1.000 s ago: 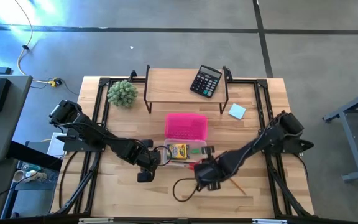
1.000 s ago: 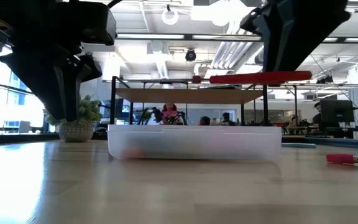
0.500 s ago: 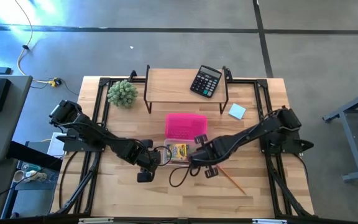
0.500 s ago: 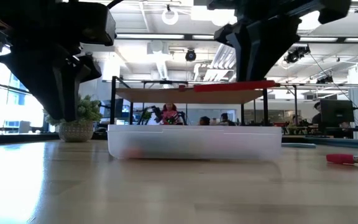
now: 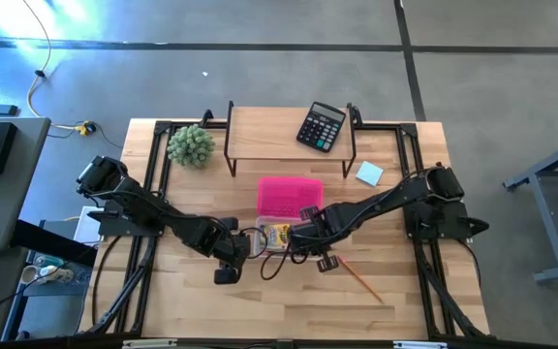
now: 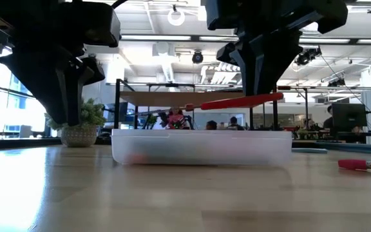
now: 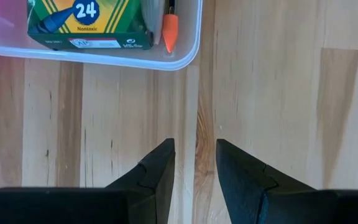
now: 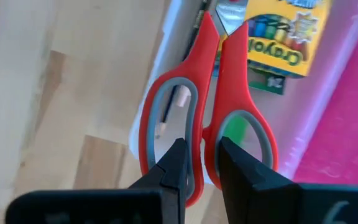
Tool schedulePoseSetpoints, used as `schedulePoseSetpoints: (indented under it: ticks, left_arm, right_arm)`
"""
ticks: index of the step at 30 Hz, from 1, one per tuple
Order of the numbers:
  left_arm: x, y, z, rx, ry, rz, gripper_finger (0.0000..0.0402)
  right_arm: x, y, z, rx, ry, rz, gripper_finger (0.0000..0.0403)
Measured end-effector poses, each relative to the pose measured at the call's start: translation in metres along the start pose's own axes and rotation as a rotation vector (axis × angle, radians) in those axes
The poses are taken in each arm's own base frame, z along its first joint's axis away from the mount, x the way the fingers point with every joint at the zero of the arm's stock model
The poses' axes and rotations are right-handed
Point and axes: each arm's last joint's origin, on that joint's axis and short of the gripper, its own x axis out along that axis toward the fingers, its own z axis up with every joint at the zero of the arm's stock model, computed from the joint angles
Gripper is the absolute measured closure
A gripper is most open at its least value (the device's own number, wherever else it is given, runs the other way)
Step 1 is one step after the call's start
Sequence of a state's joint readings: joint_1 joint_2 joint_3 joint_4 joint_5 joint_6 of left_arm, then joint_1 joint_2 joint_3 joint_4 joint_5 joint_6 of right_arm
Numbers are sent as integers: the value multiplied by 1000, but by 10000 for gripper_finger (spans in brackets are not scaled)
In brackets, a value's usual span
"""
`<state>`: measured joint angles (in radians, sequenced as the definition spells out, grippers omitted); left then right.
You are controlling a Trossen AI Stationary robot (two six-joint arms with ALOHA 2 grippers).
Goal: Pack school essentials
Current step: Put the red scissors into the pink supply box
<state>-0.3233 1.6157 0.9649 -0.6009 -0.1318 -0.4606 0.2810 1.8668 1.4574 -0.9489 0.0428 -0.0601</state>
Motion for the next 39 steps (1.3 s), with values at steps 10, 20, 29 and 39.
schedulePoseSetpoints:
  ticks: [10, 20, 29, 39]
  left_arm:
    - [0, 0, 0, -8, -2, 0, 296]
    - [0, 0, 0, -19, 0, 2, 296]
    - [0, 0, 0, -19, -1, 2, 296]
    - [0, 0, 0, -19, 0, 2, 296]
  right_arm:
    - [0, -5, 1, -34, -18, 20, 354]
    - [19, -5, 3, -20, 30, 26, 354]
    - [24, -6, 4, -6, 42, 15, 354]
    - [25, -6, 5, 17, 34, 5, 291]
